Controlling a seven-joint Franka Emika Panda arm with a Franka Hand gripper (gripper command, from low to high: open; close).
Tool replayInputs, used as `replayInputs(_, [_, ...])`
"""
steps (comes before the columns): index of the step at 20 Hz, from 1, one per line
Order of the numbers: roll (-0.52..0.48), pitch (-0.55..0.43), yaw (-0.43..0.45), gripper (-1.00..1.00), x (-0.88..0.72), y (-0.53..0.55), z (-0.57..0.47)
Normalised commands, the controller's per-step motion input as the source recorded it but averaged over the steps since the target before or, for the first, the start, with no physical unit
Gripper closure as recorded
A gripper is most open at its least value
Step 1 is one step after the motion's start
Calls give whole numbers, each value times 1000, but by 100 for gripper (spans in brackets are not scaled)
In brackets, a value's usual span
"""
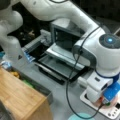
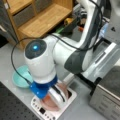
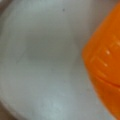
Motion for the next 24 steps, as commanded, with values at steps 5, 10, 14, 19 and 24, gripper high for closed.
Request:
replayInputs(5, [-208, -56, -24, -100, -259, 57, 119])
replayInputs(10, [-213, -29, -10, -100, -272, 29, 85])
replayInputs(14, [-212, -24, 12, -100, -242, -61, 49])
replayInputs(19, [-194, -20, 56, -100, -199, -190, 62])
replayInputs(24, [-156, -44, 132, -100, -157, -311, 75])
